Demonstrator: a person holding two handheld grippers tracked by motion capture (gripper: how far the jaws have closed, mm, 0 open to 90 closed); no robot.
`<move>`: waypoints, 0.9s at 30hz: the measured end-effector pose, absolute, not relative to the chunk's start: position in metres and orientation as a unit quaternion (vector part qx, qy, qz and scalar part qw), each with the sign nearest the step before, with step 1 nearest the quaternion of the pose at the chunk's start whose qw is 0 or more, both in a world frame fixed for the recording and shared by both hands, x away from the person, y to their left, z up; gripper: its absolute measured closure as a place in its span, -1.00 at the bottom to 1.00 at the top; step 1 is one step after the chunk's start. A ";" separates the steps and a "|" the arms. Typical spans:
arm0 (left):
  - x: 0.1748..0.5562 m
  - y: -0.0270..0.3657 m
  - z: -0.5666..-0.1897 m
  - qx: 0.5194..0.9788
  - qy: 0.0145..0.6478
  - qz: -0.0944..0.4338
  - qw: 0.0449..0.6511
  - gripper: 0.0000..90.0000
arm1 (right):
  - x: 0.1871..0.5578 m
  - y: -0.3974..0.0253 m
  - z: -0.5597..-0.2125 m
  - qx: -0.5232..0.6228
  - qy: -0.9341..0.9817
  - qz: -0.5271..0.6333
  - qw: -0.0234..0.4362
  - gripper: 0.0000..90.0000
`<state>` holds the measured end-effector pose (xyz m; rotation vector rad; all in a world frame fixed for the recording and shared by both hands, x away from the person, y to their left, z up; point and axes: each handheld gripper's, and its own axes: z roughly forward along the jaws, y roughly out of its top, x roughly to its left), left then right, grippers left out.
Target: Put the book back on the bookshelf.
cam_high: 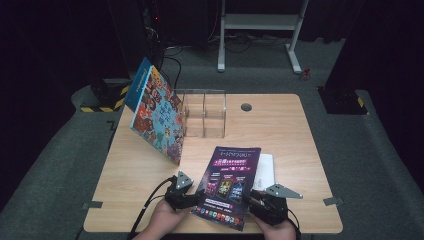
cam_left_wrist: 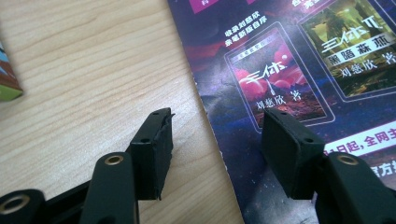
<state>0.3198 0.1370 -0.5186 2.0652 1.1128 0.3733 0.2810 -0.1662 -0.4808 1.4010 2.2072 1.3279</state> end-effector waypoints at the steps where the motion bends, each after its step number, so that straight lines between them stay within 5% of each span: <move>1: 0.320 0.137 -0.518 0.807 0.435 0.146 0.372 -0.03 | 0.281 -0.166 -0.481 0.475 0.749 0.450 0.103 0.39; 27: 0.306 0.139 -0.522 0.815 0.411 0.130 0.387 -0.15 | 0.299 -0.178 -0.476 0.491 0.734 0.457 0.108 0.25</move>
